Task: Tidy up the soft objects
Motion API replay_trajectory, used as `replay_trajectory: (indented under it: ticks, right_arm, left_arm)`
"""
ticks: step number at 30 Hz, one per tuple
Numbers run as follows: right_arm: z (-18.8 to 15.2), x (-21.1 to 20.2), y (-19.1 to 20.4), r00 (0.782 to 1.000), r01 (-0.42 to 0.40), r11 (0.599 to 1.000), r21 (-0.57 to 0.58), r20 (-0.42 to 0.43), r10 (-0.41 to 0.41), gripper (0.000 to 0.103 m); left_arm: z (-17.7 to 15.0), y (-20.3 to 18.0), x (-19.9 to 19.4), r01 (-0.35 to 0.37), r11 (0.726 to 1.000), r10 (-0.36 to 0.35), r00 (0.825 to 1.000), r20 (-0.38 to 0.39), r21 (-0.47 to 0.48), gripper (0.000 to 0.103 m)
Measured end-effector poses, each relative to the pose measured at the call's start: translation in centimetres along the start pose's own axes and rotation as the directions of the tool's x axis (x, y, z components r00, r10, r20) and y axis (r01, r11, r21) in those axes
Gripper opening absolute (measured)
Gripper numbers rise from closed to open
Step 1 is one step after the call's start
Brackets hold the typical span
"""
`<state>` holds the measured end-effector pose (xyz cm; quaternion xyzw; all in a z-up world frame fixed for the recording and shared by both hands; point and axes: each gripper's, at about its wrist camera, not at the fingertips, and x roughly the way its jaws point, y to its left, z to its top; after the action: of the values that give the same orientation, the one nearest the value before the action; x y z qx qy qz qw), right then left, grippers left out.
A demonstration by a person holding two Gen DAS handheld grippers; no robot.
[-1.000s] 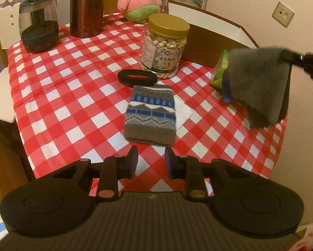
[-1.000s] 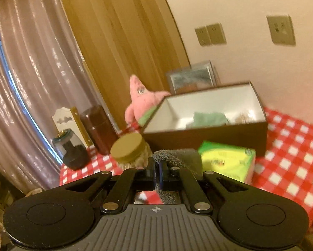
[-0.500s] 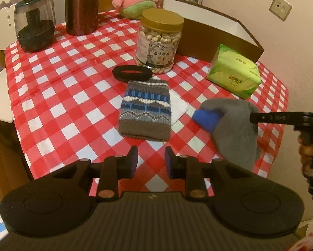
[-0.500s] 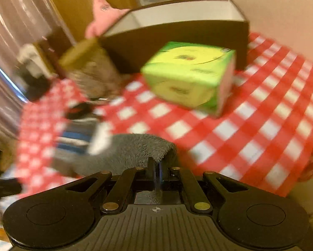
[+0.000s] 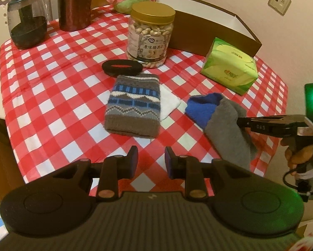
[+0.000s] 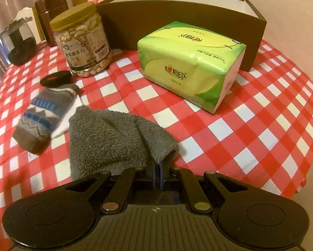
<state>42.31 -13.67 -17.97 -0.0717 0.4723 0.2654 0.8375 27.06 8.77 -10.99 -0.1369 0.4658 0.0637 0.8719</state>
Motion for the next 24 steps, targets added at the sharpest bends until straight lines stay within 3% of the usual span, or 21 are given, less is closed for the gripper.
replay_trajectory:
  ticks: [2,3,4,8,13,18,24]
  right_arm:
    - [-0.1,-0.9,-0.1,1.000,-0.020,1.000,0.003,0.017,0.020,0.028]
    - [0.0,-1.3,-0.1,0.999,-0.024,1.000,0.000,0.030,0.024,0.055]
    - [-0.2,-1.9,0.0,0.998,-0.031,0.999,-0.008,0.047,0.031,0.075]
    - [-0.6,-3.6,0.9,0.991,-0.066,0.994,-0.082,0.109,0.075,0.079]
    - [-0.8,-2.8,3.2,0.989,-0.117,0.970,-0.212,0.069,0.134,0.090]
    - [-1.1,-0.5,5.4,0.993,-0.096,0.931,-0.351,0.030,0.113,0.093]
    - [-1.4,2.3,6.2,0.999,-0.033,0.909,-0.415,0.026,0.048,0.092]
  left_arm:
    - [0.1,-0.4,0.4,0.004,1.000,-0.004,1.000,-0.002,0.002,0.024]
    - [0.2,-0.6,0.6,0.005,1.000,-0.005,1.000,-0.003,0.003,0.024]
    - [0.2,-0.7,0.7,0.006,1.000,-0.005,1.000,-0.004,0.004,0.024]
    - [0.3,-1.1,1.3,0.009,1.000,-0.009,1.000,-0.012,0.006,0.024]
    - [0.5,-1.5,1.9,0.013,1.000,-0.012,1.000,-0.023,0.007,0.024]
    - [0.6,-1.8,2.4,0.010,1.000,-0.010,1.000,-0.029,0.006,0.024]
    - [0.9,-1.9,2.7,0.002,1.000,-0.002,1.000,-0.030,-0.004,0.024]
